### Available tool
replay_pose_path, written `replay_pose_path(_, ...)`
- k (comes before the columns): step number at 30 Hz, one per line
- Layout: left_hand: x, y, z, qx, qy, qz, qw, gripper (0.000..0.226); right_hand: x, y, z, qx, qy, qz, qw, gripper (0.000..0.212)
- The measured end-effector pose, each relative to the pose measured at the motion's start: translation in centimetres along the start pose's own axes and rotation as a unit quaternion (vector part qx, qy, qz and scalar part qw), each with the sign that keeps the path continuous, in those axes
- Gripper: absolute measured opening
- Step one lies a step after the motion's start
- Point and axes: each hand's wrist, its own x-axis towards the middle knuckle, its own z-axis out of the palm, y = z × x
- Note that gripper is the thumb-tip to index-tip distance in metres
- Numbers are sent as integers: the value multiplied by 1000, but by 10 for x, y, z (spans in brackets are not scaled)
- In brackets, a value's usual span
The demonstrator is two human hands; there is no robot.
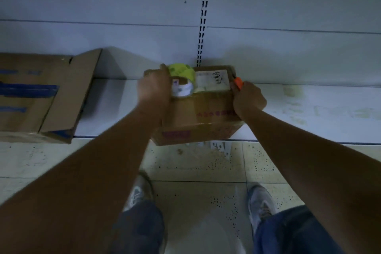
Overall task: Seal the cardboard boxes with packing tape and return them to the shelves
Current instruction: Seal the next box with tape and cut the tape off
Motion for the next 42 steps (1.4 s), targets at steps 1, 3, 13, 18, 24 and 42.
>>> replay_pose_path(1,0,-24,-4,23,7,2,1000,27,-1,-1,0,-3,3,-5,1000,35)
replay_pose_path(3,-6,-82,-6,5,12,-31,999,31,-1,0,-1,-12,1,-11,1000,36)
replay_pose_path(13,-24,-168,2,38,-9,-113,993,39,1,-1,5,-40,22,-20,999,40)
replay_pose_path(18,-27,-160,29,43,-67,-141,987,41,5,2,12,-50,43,-20,998,43)
replay_pose_path(24,-39,-124,69,54,-61,-15,997,86,11,1,16,27,84,-87,992,39)
replay_pose_path(42,-44,-49,60,-237,-271,-110,926,10,60,-6,-35,-4,-140,-117,983,43)
